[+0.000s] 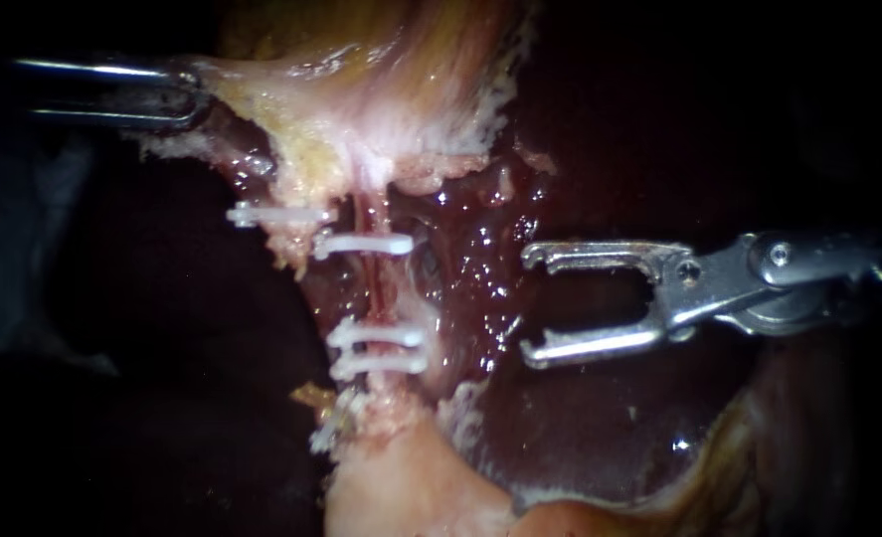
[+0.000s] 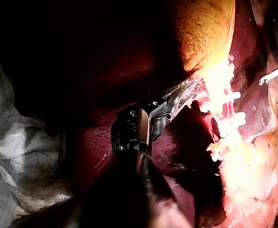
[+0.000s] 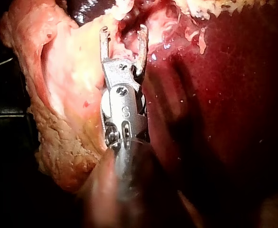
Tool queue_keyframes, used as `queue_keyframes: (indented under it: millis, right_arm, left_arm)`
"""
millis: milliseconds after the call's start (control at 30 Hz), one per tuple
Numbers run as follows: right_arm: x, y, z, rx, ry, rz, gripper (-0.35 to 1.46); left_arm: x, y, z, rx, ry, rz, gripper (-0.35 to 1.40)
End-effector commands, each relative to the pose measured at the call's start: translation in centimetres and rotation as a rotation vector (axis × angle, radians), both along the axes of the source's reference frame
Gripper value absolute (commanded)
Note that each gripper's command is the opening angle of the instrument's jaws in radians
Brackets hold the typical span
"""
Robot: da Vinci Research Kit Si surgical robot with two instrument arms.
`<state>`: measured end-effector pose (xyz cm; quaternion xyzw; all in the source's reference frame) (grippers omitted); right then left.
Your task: Going back third clip right tube
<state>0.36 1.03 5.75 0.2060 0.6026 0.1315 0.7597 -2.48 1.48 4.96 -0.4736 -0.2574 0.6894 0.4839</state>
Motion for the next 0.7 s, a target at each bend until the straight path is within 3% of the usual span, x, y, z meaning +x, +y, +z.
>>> queue_keyframes:
  millis: [33, 333, 700]
  right_arm:
    - [0.0, -0.01, 0.0, 0.0, 0.0, 0.0, 0.5]
    - [0.0, -0.02, 0.01, -0.001, 0.0, -0.001, 0.5]
    - [0.0, -0.02, 0.0, 0.001, 0.003, -0.006, 0.5]
  left_arm:
    - [-0.06, -0.02, 0.05, -0.005, 0.006, -0.009, -0.35]
    - [-0.46, -0.13, 0.32, -0.007, 0.006, 0.016, -0.35]
    - [-0.45, -0.14, 0.37, -0.007, 0.006, 0.022, -0.35]
